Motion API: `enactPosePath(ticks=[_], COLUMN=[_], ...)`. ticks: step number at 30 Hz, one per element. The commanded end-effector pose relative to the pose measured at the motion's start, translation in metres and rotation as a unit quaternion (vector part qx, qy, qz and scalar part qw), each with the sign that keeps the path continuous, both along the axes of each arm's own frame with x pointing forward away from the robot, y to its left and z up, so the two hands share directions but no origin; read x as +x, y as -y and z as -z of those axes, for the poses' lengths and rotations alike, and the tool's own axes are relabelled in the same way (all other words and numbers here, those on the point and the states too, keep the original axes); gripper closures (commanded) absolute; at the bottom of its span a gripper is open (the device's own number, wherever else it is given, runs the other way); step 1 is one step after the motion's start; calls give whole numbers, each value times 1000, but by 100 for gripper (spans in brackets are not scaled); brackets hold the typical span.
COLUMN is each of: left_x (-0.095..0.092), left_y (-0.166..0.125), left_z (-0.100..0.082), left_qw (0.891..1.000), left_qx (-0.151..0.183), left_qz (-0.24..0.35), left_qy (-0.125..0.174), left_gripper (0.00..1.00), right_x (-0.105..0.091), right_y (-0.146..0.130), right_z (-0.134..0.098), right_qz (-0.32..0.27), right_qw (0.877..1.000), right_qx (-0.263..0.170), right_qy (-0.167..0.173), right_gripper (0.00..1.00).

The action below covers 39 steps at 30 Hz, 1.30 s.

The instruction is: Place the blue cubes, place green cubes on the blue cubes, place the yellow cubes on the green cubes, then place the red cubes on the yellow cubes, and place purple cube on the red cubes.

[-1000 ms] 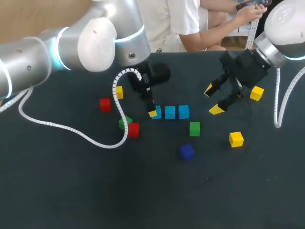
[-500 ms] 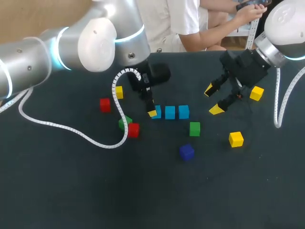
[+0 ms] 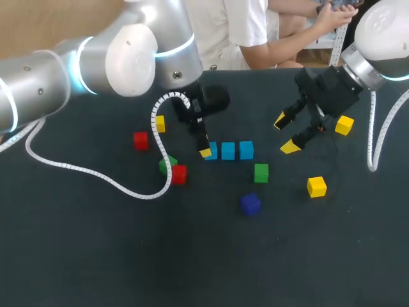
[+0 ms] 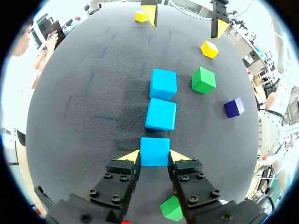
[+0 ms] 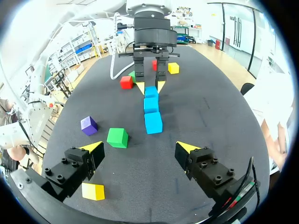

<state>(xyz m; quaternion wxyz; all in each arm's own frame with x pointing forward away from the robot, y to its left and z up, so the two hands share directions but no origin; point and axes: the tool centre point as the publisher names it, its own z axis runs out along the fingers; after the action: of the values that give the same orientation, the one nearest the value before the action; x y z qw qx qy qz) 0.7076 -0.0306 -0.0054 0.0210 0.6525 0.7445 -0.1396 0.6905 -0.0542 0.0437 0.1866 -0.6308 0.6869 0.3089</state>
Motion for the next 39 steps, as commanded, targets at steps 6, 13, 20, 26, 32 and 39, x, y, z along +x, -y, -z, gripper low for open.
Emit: enactPosePath(ticks=[6,13,20,26,32,39], left_x=[-1,-4,-7,-10,-9,-7], left_y=[-1,1,3,2,0,1], left_z=[2,-8,-12,-11,-8,-3], left_qw=[1000,1000,1000,1000,1000,1000], left_qx=[4,11,17,25,24,19], left_qz=[0,6,10,9,7,6], left_qy=[-2,2,5,1,1,-1], left_gripper=[100,100,100,100,100,100], right_x=[0,0,0,0,0,0], right_y=[0,0,0,0,0,0], right_z=[0,0,0,0,0,0], right_qz=[0,0,0,0,0,0], right_qw=[1000,1000,1000,1000,1000,1000], right_qx=[1,1,1,1,1,1], right_qy=[1,1,1,1,1,1], right_gripper=[0,0,0,0,0,0])
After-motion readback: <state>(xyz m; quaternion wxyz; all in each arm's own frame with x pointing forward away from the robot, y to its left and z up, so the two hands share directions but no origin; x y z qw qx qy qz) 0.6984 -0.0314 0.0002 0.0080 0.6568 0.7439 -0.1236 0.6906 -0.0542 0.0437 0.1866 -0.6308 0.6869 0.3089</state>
